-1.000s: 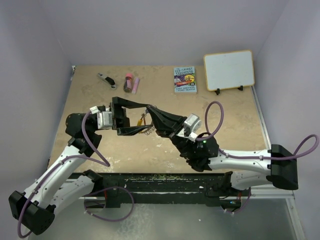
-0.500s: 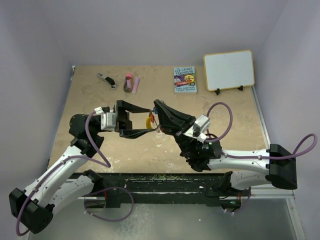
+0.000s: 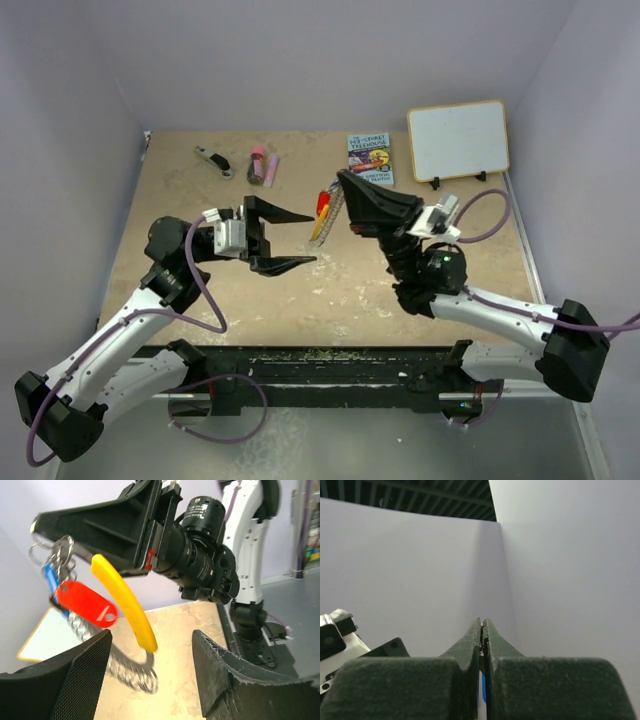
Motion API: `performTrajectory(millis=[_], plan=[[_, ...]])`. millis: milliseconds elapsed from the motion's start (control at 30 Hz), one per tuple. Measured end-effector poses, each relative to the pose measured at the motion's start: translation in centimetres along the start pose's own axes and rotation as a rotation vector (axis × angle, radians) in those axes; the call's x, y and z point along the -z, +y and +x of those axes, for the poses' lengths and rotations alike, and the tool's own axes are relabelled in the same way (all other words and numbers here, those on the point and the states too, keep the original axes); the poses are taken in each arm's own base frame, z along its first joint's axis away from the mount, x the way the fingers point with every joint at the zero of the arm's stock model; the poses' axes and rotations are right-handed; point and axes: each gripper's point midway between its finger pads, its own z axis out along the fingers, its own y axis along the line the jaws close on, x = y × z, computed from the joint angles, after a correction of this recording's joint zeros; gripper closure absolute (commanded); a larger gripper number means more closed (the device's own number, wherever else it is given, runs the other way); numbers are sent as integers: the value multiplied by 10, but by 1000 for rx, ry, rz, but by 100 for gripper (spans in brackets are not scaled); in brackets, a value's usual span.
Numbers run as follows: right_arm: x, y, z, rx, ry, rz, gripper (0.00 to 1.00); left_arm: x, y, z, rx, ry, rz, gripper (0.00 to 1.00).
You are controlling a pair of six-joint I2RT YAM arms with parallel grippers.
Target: Put the keys on the keyring
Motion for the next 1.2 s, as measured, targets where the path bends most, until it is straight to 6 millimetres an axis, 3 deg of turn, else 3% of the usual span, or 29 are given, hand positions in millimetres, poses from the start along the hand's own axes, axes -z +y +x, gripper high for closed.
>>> performTrajectory(millis=[133,333,633,800,1200], plan=[[3,-15,-21,-86,-35,-40,100,3,17,-1,-57,32,-96,31],[6,3,-35,-216,-44,-168,100,14,44,-12,-150,48,-266,31],[16,26,-17,-345,41,-306,100,14,80,-37,-311,-5,-403,31],[18,29,-7,-384,76,-320,100,7,71,-44,-342,-42,-332,32],[25,37,8,-438,140,-364,100,-4,29,-52,-347,-97,-94,57]])
